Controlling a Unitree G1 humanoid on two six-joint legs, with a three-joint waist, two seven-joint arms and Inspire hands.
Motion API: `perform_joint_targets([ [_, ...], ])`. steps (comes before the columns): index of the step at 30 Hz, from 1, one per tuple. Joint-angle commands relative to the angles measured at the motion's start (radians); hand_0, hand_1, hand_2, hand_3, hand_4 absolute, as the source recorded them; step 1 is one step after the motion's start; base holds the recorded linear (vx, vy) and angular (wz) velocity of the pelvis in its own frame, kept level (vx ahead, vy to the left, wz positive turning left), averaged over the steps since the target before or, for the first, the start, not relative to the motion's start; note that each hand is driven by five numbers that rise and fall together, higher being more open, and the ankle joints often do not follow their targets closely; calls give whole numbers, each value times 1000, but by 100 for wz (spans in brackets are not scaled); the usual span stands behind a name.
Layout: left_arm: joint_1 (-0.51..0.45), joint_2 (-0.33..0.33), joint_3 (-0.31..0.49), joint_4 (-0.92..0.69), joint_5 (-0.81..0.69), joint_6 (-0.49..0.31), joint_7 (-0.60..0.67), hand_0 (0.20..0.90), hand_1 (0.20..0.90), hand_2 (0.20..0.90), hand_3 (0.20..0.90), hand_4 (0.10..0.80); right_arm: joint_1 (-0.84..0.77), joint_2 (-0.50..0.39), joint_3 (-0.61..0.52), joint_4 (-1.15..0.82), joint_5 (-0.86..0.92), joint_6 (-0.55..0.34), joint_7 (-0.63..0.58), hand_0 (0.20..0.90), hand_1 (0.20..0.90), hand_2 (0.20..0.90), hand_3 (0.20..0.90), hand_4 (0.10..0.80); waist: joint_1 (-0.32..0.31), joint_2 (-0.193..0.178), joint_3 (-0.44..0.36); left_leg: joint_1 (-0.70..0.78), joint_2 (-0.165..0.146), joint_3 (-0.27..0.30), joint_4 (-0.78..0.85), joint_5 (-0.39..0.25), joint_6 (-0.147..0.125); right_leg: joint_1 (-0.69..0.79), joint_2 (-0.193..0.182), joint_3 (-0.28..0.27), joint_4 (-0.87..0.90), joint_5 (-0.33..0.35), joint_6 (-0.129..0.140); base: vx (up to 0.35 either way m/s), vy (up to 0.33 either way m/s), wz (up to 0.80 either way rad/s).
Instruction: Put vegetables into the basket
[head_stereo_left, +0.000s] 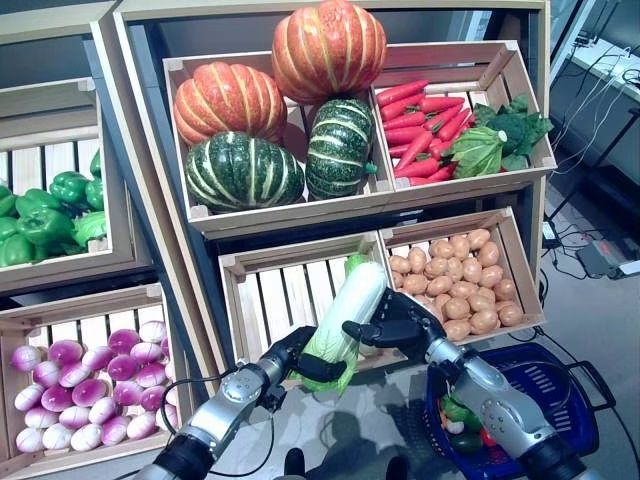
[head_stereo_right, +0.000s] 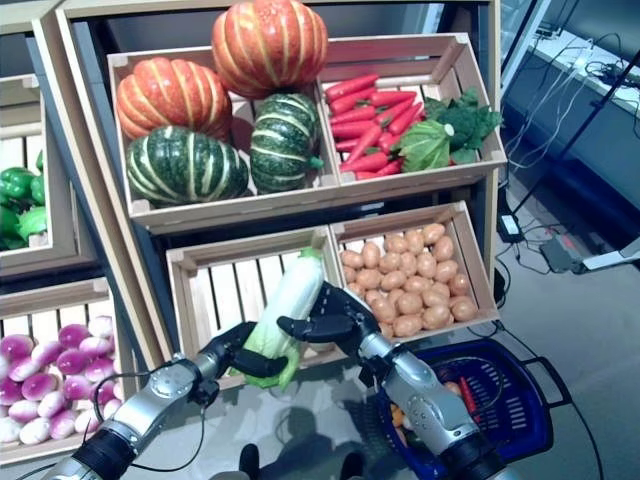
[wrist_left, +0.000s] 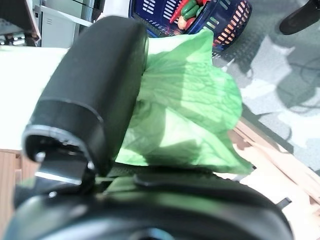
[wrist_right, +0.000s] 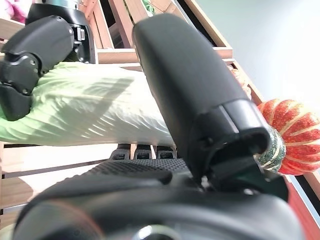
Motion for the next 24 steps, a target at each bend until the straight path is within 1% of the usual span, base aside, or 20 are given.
perform_joint_targets([
  [1, -91, -20, -52, 10, 0, -96, -59, 300, 300, 300, 300, 400, -137, 90, -5, -81, 118, -150, 66, 900, 900, 900, 900, 800, 4, -19, -37, 29, -19, -56, 2, -93, -5, 51, -30, -3, 7, -29, 25, 0, 0, 0],
  [2, -90, -21, -53, 9, -1, -99, -58, 300, 300, 300, 300, 400, -136, 91, -7, -83, 124, -155, 66, 900, 900, 900, 900, 800, 3, -18, -37, 30, -18, -55, 2, -93, -5, 51, -30, -3, 7, -29, 25, 0, 0, 0],
  [3, -87, -25, -56, 13, -12, -108, -54, 300, 300, 300, 300, 400, -134, 106, -11, -87, 137, -170, 60, 869, 869, 869, 869, 780, 2, -15, -39, 31, -18, -54, 2, -94, -5, 51, -31, -2, 7, -28, 25, 0, 0, 0],
  [4, -86, -29, -56, 18, -13, -113, -52, 300, 300, 300, 300, 400, -133, 115, -14, -82, 139, -182, 59, 716, 716, 716, 716, 678, 2, -15, -40, 32, -18, -53, 2, -94, -4, 53, -31, -2, 7, -29, 25, 0, 0, 0],
  [6, -84, -37, -52, 24, -16, -118, -48, 300, 300, 300, 300, 400, -129, 129, -21, -76, 149, -195, 60, 389, 389, 389, 389, 460, 1, -14, -41, 35, -17, -51, 2, -95, -4, 55, -31, -2, 7, -29, 25, 0, 0, 0],
  [7, -83, -40, -50, 25, -17, -119, -49, 300, 300, 300, 300, 400, -128, 135, -24, -75, 153, -204, 58, 300, 300, 300, 300, 400, 1, -14, -43, 35, -17, -51, 2, -95, -3, 55, -32, -1, 6, -30, 25, 0, 0, 0],
  [12, -84, -58, -51, 39, -8, -134, -36, 300, 300, 300, 300, 400, -131, 179, -41, -60, 183, -263, 31, 300, 300, 300, 300, 400, -2, -10, -45, 32, -14, -45, 2, -95, -2, 49, -32, 2, 9, -31, 23, 0, 0, 0],
  [23, -86, -72, -52, 35, -17, -143, -26, 300, 300, 300, 300, 400, -122, 210, -64, -46, 193, -301, 3, 300, 300, 300, 300, 400, -7, -5, -43, 33, -13, -40, 2, -96, 1, 46, -33, 10, 10, -31, 20, -2, 4, -2],
  [24, -87, -71, -51, 36, -30, -144, -20, 422, 422, 422, 422, 482, -121, 209, -65, -45, 193, -299, 6, 300, 300, 300, 300, 400, -8, -4, -43, 33, -13, -40, 2, -97, 2, 46, -32, 10, 10, -32, 20, -5, 8, -5],
])
